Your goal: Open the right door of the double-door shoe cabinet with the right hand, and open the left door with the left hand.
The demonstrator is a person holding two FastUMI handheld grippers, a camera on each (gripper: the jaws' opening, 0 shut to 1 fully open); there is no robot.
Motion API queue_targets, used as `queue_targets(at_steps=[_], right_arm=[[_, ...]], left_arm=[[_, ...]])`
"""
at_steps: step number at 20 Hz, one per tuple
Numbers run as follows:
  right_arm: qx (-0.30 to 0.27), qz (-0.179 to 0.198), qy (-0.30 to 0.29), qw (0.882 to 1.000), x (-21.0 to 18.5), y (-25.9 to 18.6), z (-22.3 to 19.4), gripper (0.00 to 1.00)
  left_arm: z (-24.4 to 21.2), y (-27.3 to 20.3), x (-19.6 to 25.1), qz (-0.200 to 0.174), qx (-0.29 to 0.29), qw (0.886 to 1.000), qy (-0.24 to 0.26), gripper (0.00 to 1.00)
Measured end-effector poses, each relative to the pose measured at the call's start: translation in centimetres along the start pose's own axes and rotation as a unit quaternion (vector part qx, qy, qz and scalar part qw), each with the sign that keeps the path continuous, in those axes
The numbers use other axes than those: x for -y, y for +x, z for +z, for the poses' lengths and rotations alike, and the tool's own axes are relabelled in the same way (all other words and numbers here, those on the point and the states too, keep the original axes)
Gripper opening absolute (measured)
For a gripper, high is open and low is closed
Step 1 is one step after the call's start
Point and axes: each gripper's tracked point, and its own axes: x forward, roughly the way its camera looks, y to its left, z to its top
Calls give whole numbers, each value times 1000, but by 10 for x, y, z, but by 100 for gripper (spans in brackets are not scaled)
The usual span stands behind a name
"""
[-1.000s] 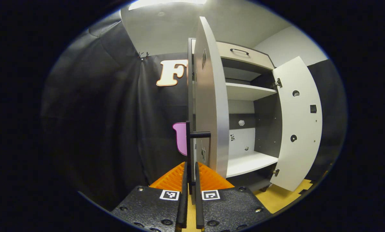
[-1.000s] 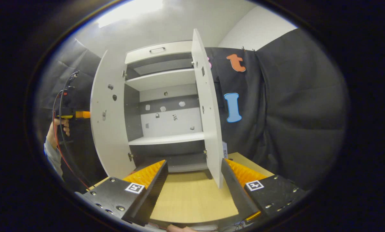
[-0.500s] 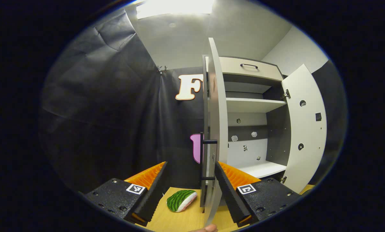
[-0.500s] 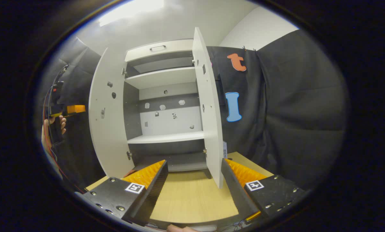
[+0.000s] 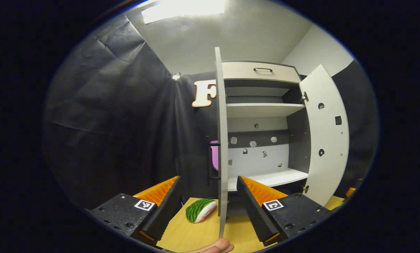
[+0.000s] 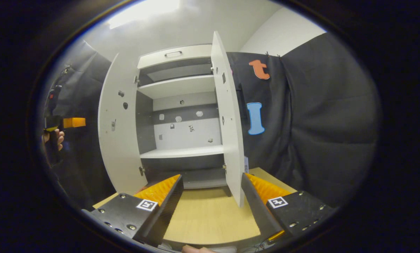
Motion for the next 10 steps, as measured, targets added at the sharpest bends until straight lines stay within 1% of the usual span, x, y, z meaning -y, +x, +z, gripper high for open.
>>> queue_targets(at_steps=[1,2,4,5,6,7,8,10], right_arm=[[1,0,-1,1000,0,-1,1,93],[4,0,-3,1000,0,-1,4,93],[10,0,-7,1000,0,-2,11,93],[14,1,-8,1000,-1,-2,15,93],[18,2,-9,1000,-2,-1,20,98],[22,3,-11,1000,-3,-1,24,98],[25,4,-14,1000,-4,-1,29,98],[30,7,-19,999,-7,1,37,98]], left_arm=[[0,-3,3,-1,1,1000,-7,94],[-1,-5,8,-6,-1,1000,-10,95],[-5,-9,17,-12,-3,1000,-16,94],[-8,-11,20,-14,-5,1000,-17,96],[-12,-12,25,-18,-7,1000,-17,96],[-16,-15,32,-22,-9,1000,-16,94],[-21,-17,37,-26,-10,999,-15,96],[-29,-22,49,-36,-11,999,-14,96]])
